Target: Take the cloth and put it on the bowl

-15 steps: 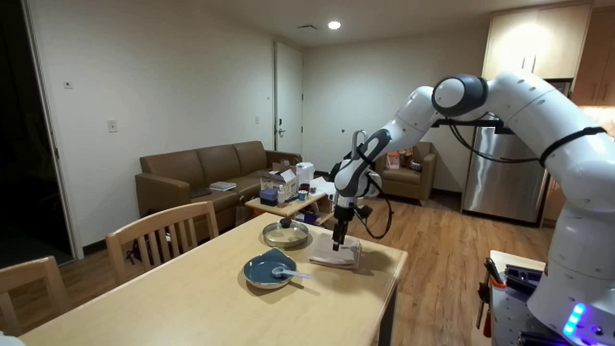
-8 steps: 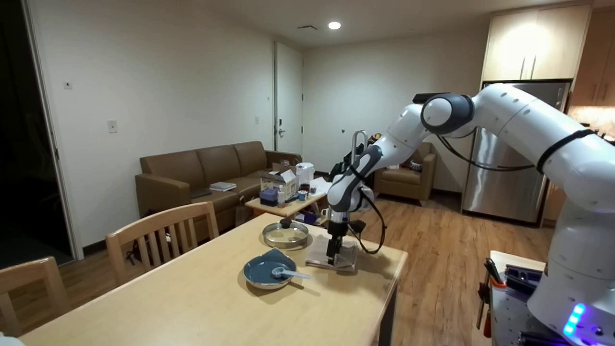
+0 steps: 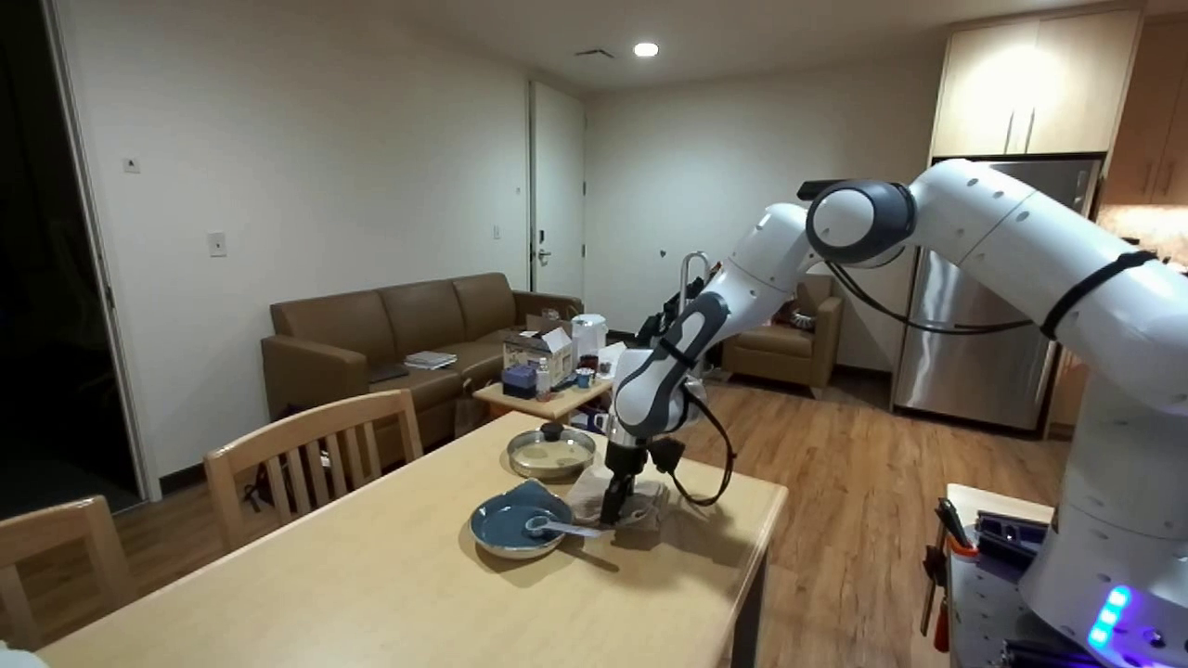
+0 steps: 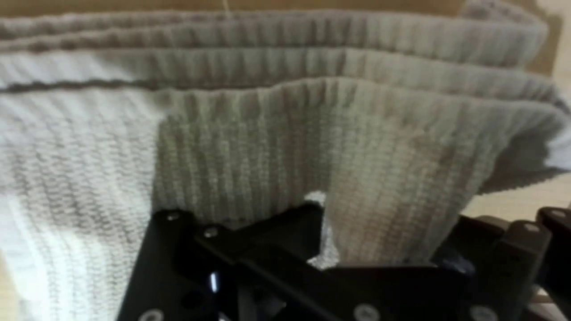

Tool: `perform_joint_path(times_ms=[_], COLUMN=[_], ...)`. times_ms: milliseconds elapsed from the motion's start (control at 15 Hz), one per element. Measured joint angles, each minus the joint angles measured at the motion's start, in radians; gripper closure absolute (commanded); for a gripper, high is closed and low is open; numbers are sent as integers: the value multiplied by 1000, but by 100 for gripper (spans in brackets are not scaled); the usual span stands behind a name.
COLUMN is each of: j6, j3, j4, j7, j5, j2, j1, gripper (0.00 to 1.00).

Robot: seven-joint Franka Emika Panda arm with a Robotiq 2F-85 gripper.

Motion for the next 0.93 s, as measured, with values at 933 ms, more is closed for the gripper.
perform_joint_path(times_ms=[933], j6=[35], j3=[88], j4=[35], j7=[296], j5=[6], j2=[18], j1=[161], gripper=[97])
